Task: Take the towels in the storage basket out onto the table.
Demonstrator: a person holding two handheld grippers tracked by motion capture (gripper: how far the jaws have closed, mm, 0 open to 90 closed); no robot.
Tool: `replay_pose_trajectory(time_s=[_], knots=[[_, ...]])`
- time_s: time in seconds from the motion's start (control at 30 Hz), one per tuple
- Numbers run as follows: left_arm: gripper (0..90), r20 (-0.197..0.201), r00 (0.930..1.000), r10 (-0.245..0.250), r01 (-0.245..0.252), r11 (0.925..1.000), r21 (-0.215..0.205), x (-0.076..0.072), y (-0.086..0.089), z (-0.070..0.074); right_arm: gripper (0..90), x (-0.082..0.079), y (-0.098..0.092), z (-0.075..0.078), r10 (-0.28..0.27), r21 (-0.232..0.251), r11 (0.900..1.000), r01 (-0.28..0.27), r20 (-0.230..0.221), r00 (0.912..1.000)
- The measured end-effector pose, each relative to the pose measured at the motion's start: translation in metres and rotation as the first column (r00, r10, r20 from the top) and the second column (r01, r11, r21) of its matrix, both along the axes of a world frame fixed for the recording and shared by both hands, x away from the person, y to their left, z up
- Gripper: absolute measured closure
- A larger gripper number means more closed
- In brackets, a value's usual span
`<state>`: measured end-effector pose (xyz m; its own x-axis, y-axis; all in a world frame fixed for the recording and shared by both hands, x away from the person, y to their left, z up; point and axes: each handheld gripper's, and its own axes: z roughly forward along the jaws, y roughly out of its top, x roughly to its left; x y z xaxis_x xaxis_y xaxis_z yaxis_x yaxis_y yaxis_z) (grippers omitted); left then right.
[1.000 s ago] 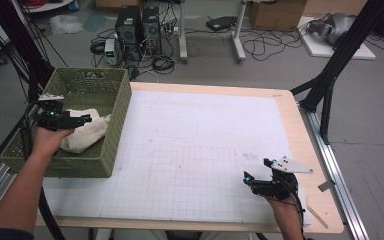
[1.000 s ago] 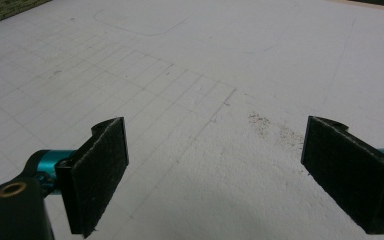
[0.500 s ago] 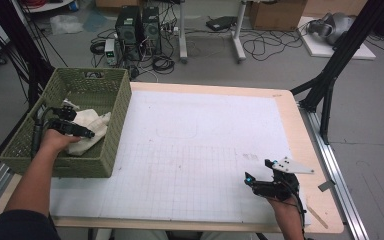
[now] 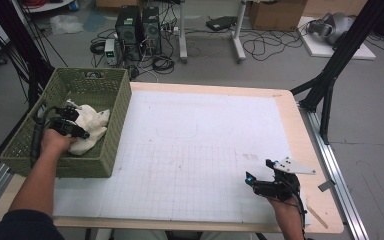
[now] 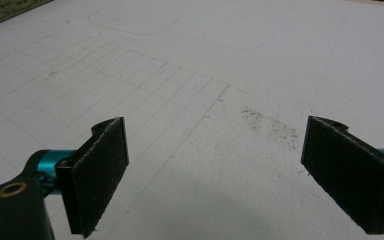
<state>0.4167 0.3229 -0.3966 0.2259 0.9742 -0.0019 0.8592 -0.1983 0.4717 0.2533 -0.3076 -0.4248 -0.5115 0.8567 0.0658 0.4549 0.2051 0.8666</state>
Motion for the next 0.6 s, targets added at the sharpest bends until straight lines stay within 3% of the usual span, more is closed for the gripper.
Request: replay_pose_trajectory(time_s=[0.03,0.07,0.1,0.13,0.23,0.37,0.5,0.6], knots=[[75.4,0.028,0.9995,0.015,-0.015,0.9998,-0.015,-0.001,0.002,0.003,10.8,0.000,-0.001,0.001,-0.003,0.005,1.000,0.003,0.005,1.0000],[75.4,0.089,0.9953,0.038,-0.034,0.9986,-0.041,-0.004,0.006,0.009,10.8,-0.001,-0.002,0.001,-0.004,0.008,1.000,0.004,0.007,1.0000],[75.3,0.089,0.9953,0.038,-0.034,0.9986,-0.041,-0.004,0.006,0.009,10.8,-0.001,-0.002,0.001,-0.004,0.008,1.000,0.004,0.007,1.0000],[75.3,0.118,0.9920,0.043,-0.038,0.9982,-0.047,-0.006,0.007,0.012,10.8,-0.001,-0.002,0.001,-0.006,0.013,1.000,0.006,0.004,1.0000],[75.5,0.213,0.9748,0.067,-0.049,0.9949,-0.088,-0.012,0.010,0.022,10.8,-0.001,-0.003,0.002,-0.007,0.014,1.000,0.007,0.009,0.9999],[75.5,0.357,0.9293,0.095,-0.044,0.9878,-0.149,-0.022,0.014,0.036,10.8,-0.002,-0.004,0.002,-0.009,0.014,1.000,0.009,0.016,0.9998],[75.5,0.453,0.8889,0.072,-0.004,0.9890,-0.148,-0.032,0.014,0.048,10.8,-0.003,-0.006,0.003,-0.014,0.026,1.000,0.013,0.016,0.9998],[75.5,0.520,0.8482,0.101,0.001,0.9812,-0.193,-0.039,0.016,0.056,10.8,-0.003,-0.006,0.004,-0.018,0.034,0.999,0.017,0.015,0.9997]])
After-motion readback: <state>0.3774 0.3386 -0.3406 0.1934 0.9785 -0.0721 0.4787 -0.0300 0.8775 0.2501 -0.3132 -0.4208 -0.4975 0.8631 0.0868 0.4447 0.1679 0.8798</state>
